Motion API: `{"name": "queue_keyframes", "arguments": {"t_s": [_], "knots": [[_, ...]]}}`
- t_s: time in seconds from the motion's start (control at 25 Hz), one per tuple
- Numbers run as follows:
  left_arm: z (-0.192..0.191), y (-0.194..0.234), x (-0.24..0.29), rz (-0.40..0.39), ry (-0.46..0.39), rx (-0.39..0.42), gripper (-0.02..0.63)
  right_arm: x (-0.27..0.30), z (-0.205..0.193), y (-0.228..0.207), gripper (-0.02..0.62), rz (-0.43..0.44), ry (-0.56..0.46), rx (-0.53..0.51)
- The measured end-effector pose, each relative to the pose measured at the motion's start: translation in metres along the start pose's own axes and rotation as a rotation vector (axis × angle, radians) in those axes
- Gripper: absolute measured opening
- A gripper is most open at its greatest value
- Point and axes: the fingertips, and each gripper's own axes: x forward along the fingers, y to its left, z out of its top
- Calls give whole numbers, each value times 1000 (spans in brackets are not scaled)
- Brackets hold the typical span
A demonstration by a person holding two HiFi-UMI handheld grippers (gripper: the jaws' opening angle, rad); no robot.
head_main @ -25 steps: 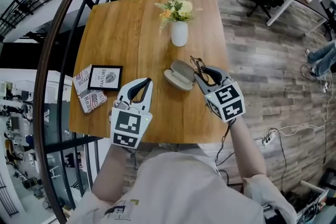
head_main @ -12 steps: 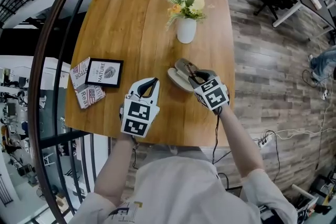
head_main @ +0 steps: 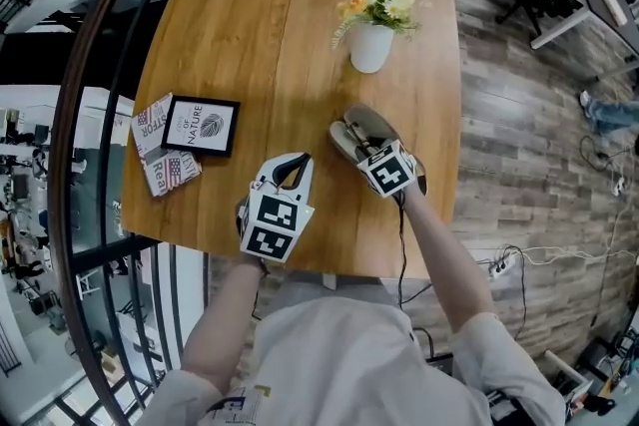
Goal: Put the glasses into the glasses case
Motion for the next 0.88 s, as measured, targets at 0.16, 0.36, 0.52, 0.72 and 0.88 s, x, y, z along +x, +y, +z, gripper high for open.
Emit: {"name": "queue_keyframes", "arguments": {"t_s": [0.16, 0.36, 0.52, 0.72, 0.88], "knots": [[-21, 8, 9, -10, 47, -29, 18, 21, -6, 1, 152, 12, 42, 10], [-32, 10, 10, -24, 62, -42, 18, 27, -2, 4, 156, 47, 43, 62], [-41, 10, 6, -37, 73, -48, 18, 20, 1, 6, 164, 64, 19, 136], [-51, 12, 2, -44, 84, -51, 18, 12, 9, 15, 164, 113, -28, 215], [-57, 14, 0, -48, 88, -54, 18, 9, 12, 23, 170, 154, -55, 254]]}}
